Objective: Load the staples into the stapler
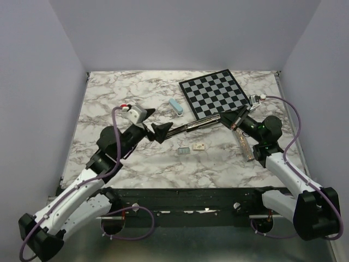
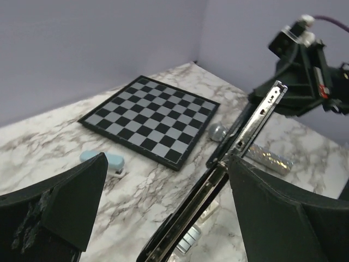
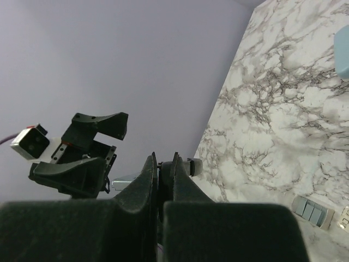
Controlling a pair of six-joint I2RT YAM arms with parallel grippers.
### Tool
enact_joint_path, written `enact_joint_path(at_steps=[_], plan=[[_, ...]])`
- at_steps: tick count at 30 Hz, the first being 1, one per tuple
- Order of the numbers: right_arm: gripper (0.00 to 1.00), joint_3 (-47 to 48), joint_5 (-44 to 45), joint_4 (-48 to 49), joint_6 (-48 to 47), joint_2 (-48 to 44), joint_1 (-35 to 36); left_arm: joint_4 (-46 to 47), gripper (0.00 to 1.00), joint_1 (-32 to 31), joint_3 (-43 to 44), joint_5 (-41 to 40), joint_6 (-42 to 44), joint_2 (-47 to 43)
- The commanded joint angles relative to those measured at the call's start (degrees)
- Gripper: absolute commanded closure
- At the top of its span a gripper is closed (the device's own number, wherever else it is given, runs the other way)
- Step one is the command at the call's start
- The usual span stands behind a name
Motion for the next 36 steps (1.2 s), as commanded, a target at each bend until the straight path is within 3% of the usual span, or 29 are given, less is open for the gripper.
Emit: enact_joint_path(at_steps=[1,7,10,13,17,21,36], plan=[[0.99,0.5,-0.4,2.4,0.8,-1.5,-0.4,-3.0,0.01,-2.4,6.3,20.0,13.2,9.5],[0.99,-0.3,-0.7,2.2,0.7,-2.4,-0.3,-8.8,0.03,-9.7,13.6,19.1,24.7,17.4],[0.99,-0.7,-0.9,2.3,0.7,-2.5,-0.4,-11.4,0.09,-11.5,16.1,18.0,27.8,20.8],[0.99,-0.8,-1.3,2.4,0.9,-2.7,-0.4,-11.3,0.17,-11.9,17.2,17.5,28.0,23.3],[0.99,-1.1,-1.4,2.4,0.9,-3.0,-0.3,-10.4,0.4,-12.0,17.4,16.8,28.9,25.1],[0.99,-1.4,-1.7,2.4,1.0,-3.1,-0.4,-9.2,0.54,-12.0,17.7,15.9,29.2,26.8],[0.99,-1.8,-2.4,2.8,1.3,-3.3,-0.4,-10.7,0.59,-12.1,19.4,17.8,29.0,30.6]])
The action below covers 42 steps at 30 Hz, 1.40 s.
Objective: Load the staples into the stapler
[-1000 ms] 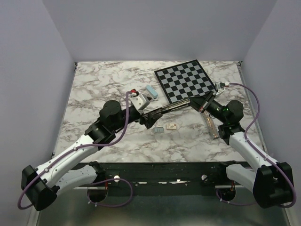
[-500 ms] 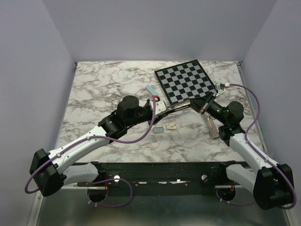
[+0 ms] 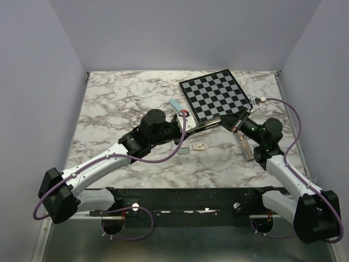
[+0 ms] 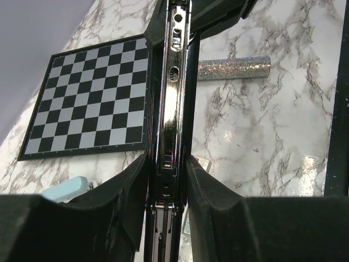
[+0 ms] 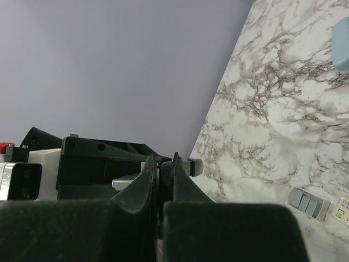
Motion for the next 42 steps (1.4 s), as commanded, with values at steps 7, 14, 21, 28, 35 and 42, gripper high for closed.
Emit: enact_joint_path(at_steps=[7,14,21,28,35,42], plan=[[0.99,-0.2,-2.4,4.0,2.1,-1.2,-0.3,-4.0,0.73,0.0,3.6,4.1,1.0,3.1],[0.99,-1.0,-3.9,3.9,1.1,0.3,-0.5,-9.2,1.0,1.3,4.5,5.1,2.9,3.2],[0.44,-1.6,-5.9,2.2,-1.6,2.7,-0.4,-17.5,1.0,5.4,5.2,6.2,6.5,2.0],[0.14,-1.1,-1.8,-7.7,-9.7,1.2,-0.4,-23.8,1.0,13.0,5.0,6.2,10.7,2.1],[0.06,1.2,5.8,-24.5,-24.5,-3.3,-0.5,-26.7,1.0,17.2,3.8,1.2,16.0,6.3],[0.05,2.1,10.0,-33.6,-35.8,-8.1,-0.5,-31.9,1.0,18.4,7.4,-4.1,21.6,18.0]])
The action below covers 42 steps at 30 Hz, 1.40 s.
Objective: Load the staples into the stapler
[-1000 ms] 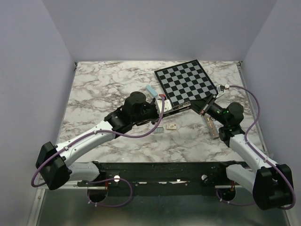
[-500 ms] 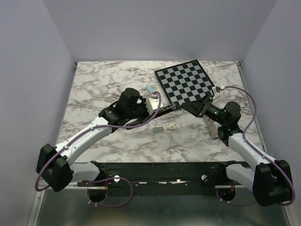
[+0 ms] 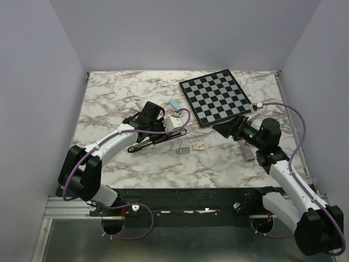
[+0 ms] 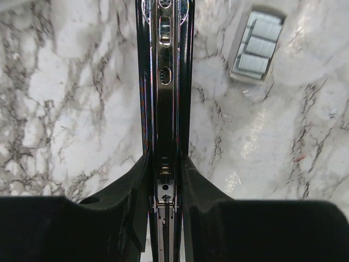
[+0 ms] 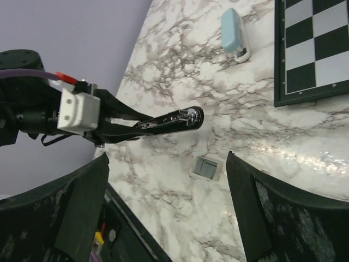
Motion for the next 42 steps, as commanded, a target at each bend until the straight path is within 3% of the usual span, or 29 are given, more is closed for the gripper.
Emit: enact_joint_path(at_steps=[1,9,14,21,26,29,30,35,40,42], plan=[[0.05,1.5,4.2,-8.4,-10.6,-2.6,0.0,-3.4,1.0,0.7,3.9,-4.7,5.7,5.6],[0.05,1.1,3.2,-11.6,-16.0,-1.5,0.1,-6.4,1.0,1.0,6.2,-4.1,8.1,14.1],[0.05,1.6,2.0,-11.4,-17.2,0.6,0.2,-6.1,1.0,0.6,4.6,-2.8,9.0,14.3],[0.04,2.6,2.4,-11.3,-19.4,3.7,2.8,-6.8,0.85,-0.4,3.5,-4.3,10.2,14.7],[0.04,4.4,4.4,-12.7,-21.4,7.0,5.3,-6.1,0.63,-1.0,2.9,-6.1,9.7,13.5],[0.04,6.2,6.4,-13.8,-23.1,9.2,8.1,-4.1,0.43,-1.0,2.4,-7.5,8.6,10.6],[0.04,6.8,6.9,-14.1,-24.1,9.8,9.6,-3.0,0.31,-1.0,1.7,-7.9,8.3,9.6],[0.04,11.6,8.2,-15.9,-27.1,13.7,13.0,2.4,0.04,-0.4,0.2,-11.9,4.3,0.6],[0.0,18.7,10.6,-20.7,-33.5,20.5,18.1,14.3,0.01,2.1,-1.0,-17.9,-5.9,-11.8],[0.0,22.2,11.7,-22.7,-36.8,22.6,20.3,22.6,0.01,3.2,-1.9,-28.9,-17.4,-15.1]])
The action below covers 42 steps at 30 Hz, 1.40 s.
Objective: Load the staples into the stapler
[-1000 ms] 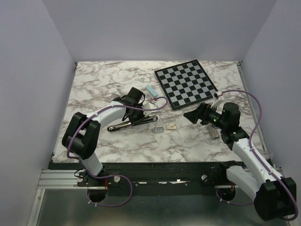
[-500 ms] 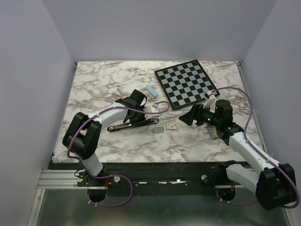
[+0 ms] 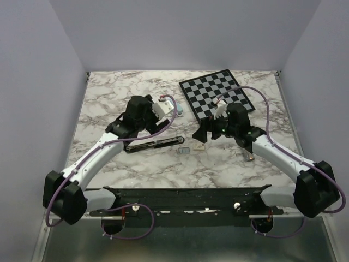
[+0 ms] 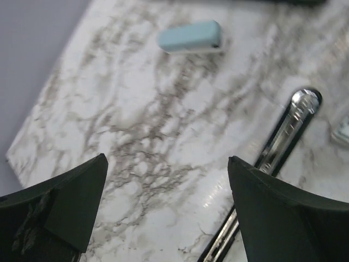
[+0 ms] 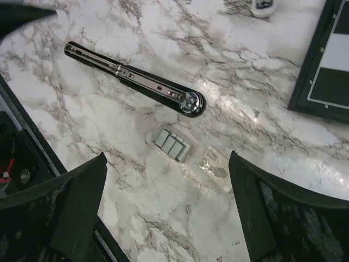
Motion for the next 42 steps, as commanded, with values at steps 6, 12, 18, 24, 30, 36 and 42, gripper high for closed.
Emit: enact_joint_path(at_steps=[6,12,18,24,30,36,42], plan=[[0.0,19.7,4.5,-13.0,-16.9,16.7,7.2,22.9,0.01,3.7,-4.6,-28.8,-36.8,-16.7],[0.0,29.5,11.7,-18.8,-24.2,28.4,13.2,28.8,0.01,3.9,-9.6,-32.9,-40.5,-23.3],[0.0,39.7,17.7,-23.2,-30.8,38.5,19.0,31.8,0.01,4.0,-12.6,-35.5,-38.7,-27.4],[0.04,46.3,20.8,-25.3,-36.2,46.5,22.2,34.7,0.01,4.7,-14.7,-39.4,-35.9,-29.1],[0.18,51.5,21.6,-28.4,-38.6,52.3,23.0,35.1,0.01,6.5,-15.2,-38.2,-36.7,-29.8],[0.42,55.2,22.3,-28.7,-38.0,55.2,23.1,35.0,0.01,8.4,-15.2,-37.5,-37.4,-30.1],[0.65,62.5,20.4,-29.4,-32.6,58.8,23.0,35.0,0.01,10.3,-15.3,-36.1,-38.8,-30.0]])
